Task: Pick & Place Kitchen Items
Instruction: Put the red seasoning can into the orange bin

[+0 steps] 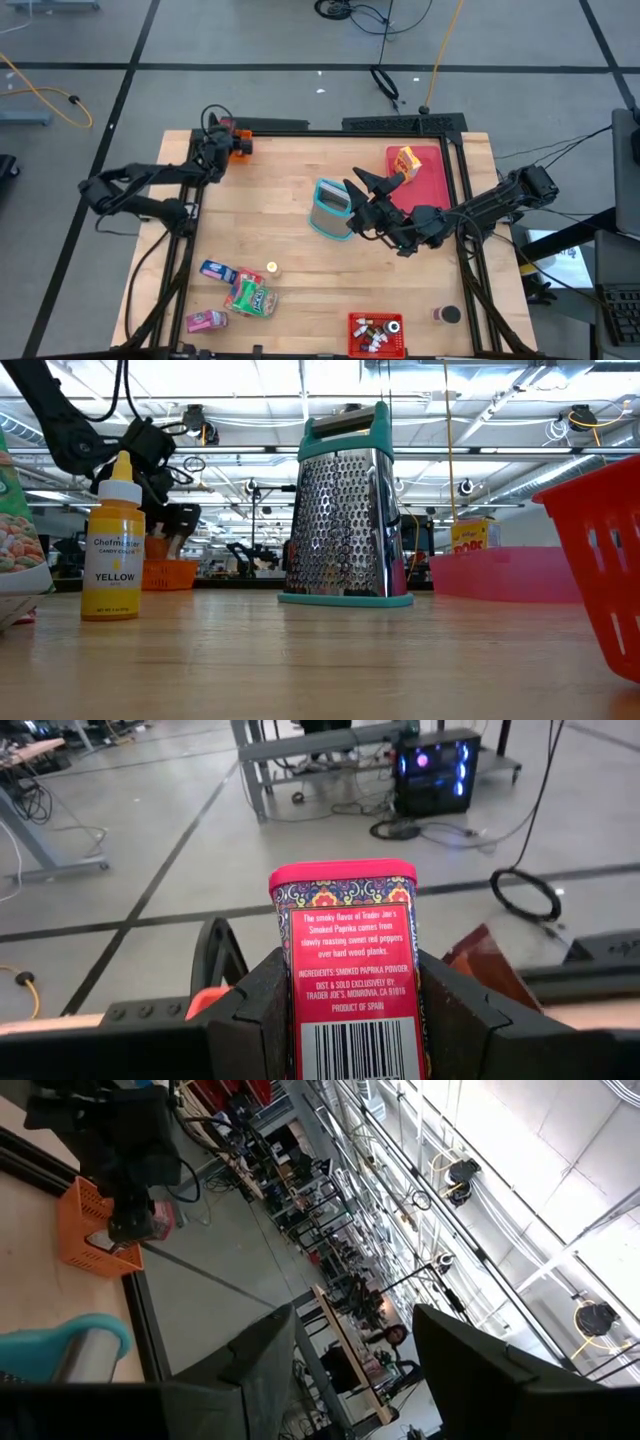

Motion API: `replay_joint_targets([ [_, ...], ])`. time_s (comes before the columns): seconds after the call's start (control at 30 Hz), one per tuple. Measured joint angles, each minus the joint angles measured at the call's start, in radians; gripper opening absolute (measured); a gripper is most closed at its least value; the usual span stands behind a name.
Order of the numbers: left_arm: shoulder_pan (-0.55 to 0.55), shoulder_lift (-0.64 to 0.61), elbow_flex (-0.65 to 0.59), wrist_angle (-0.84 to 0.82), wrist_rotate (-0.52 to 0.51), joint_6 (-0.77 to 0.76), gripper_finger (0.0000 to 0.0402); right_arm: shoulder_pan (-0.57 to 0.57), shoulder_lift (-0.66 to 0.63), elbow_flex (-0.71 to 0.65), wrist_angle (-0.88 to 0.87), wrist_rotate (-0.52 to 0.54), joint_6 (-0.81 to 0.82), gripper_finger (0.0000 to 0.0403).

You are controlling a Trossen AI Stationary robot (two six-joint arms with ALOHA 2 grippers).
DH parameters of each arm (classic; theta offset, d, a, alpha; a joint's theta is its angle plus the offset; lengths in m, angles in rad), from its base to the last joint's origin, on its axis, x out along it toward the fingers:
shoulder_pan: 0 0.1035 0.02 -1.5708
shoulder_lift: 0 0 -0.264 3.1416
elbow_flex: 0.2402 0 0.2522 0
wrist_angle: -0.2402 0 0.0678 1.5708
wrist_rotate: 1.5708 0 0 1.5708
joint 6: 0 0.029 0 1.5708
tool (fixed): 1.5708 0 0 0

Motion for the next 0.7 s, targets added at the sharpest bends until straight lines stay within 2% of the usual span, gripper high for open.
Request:
replay_joint_targets([
  [0.37, 0.043, 0.095, 0.001, 0.114, 0.045, 0.006, 0.0158, 0.0, 0.0, 0.0, -0.001, 0.0, 0.002, 0.0196],
  [0.7, 0.054, 0.11, 0.001, 0.18, 0.048, 0.004, 0.0158, -0.001, 0.0, 0.0, -0.005, 0.0, 0.002, 0.0196],
])
